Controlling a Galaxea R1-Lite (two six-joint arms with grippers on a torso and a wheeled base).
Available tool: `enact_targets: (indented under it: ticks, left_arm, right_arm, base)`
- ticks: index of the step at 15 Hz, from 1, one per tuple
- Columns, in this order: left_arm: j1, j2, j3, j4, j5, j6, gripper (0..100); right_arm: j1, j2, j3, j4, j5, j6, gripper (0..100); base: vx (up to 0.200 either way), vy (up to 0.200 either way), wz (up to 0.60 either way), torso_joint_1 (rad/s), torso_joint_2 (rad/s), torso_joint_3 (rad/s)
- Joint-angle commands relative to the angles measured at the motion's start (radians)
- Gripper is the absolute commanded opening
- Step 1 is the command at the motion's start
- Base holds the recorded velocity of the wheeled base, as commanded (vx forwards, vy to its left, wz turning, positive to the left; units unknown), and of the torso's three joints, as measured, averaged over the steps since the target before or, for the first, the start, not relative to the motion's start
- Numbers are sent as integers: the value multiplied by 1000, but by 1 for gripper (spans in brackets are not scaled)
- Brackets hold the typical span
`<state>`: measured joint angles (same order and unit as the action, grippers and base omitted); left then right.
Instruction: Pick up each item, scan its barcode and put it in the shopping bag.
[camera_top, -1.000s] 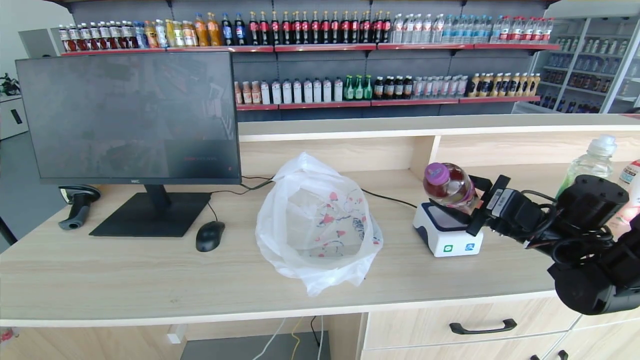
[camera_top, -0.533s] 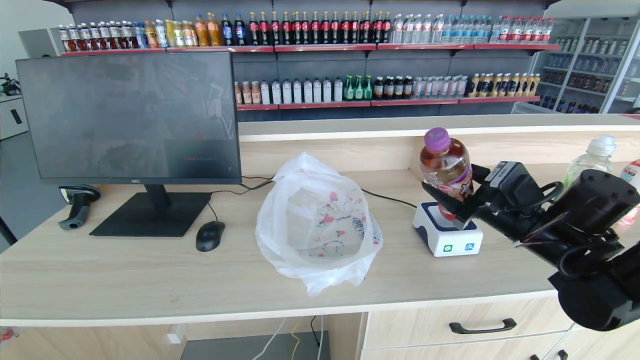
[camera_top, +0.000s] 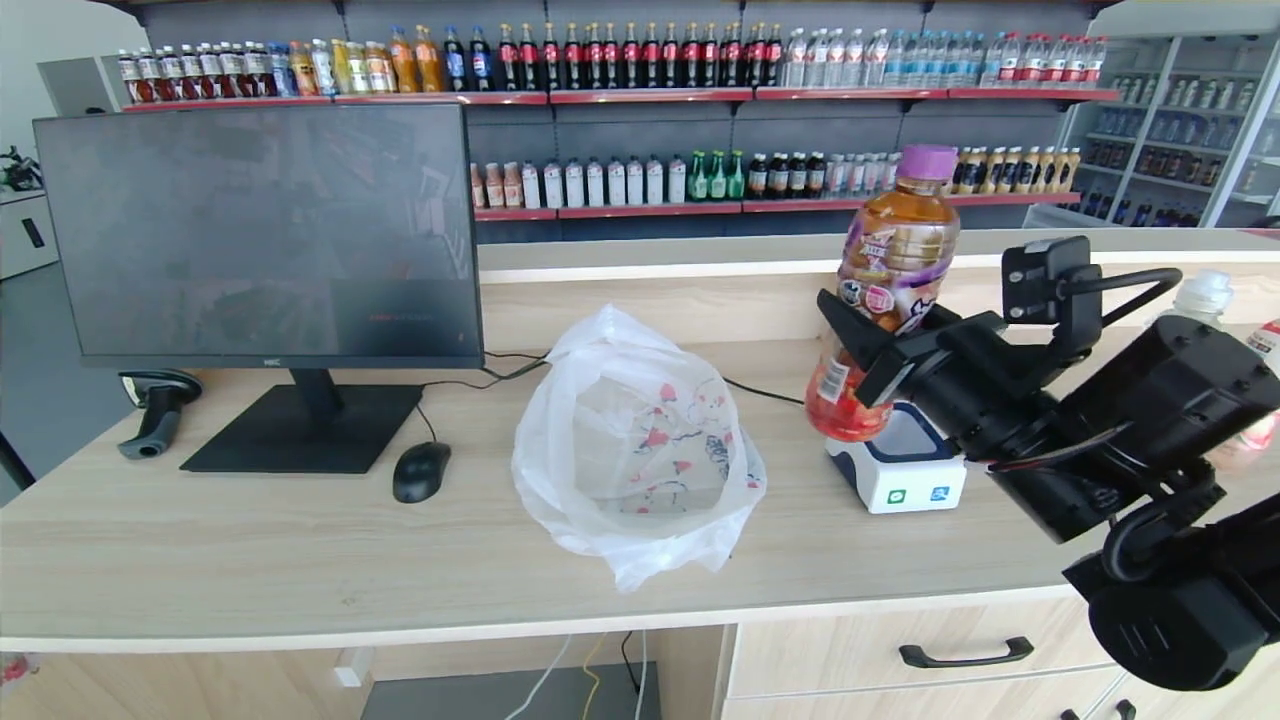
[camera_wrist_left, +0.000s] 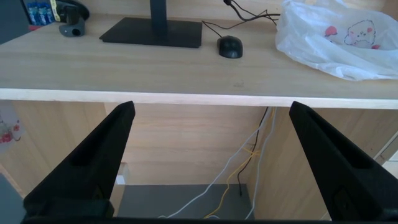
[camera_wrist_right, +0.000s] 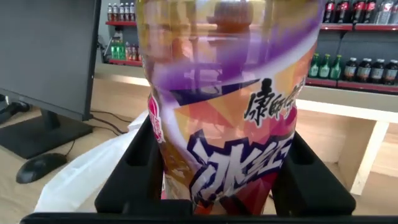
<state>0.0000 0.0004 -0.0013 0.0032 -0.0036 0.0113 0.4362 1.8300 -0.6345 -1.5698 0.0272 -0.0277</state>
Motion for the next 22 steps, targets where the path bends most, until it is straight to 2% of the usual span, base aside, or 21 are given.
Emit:
enact_targets:
  ticks: [1, 3, 6, 8, 17, 22]
  left_arm:
    - [0, 0, 1, 0, 1, -1, 100]
    - [0, 0, 0, 0, 1, 1, 100]
    - [0, 0, 0, 0, 1, -1, 100]
    - [0, 0, 0, 0, -1, -1, 100]
    - [0, 0, 0, 0, 1, -2, 100]
    - [0, 0, 0, 0, -1, 1, 100]
  right_arm:
    - [-20, -28, -27, -1, -3, 35, 0]
    - [-36, -48, -16, -1, -4, 86, 0]
    - [-34, -74, 53, -1, -6, 87, 0]
    - [-43, -75, 48, -1, -6, 91, 0]
    - [-57, -77, 41, -1, -6, 92, 0]
    - [-57, -69, 27, -1, -6, 92, 0]
  base:
    - [0, 0, 0, 0, 0, 0]
    - [0, 0, 0, 0, 0, 0]
    - [0, 0, 0, 0, 0, 0]
    - [0, 0, 0, 0, 0, 0]
    - [0, 200, 0, 2, 1, 4]
    - [0, 0, 0, 0, 0, 0]
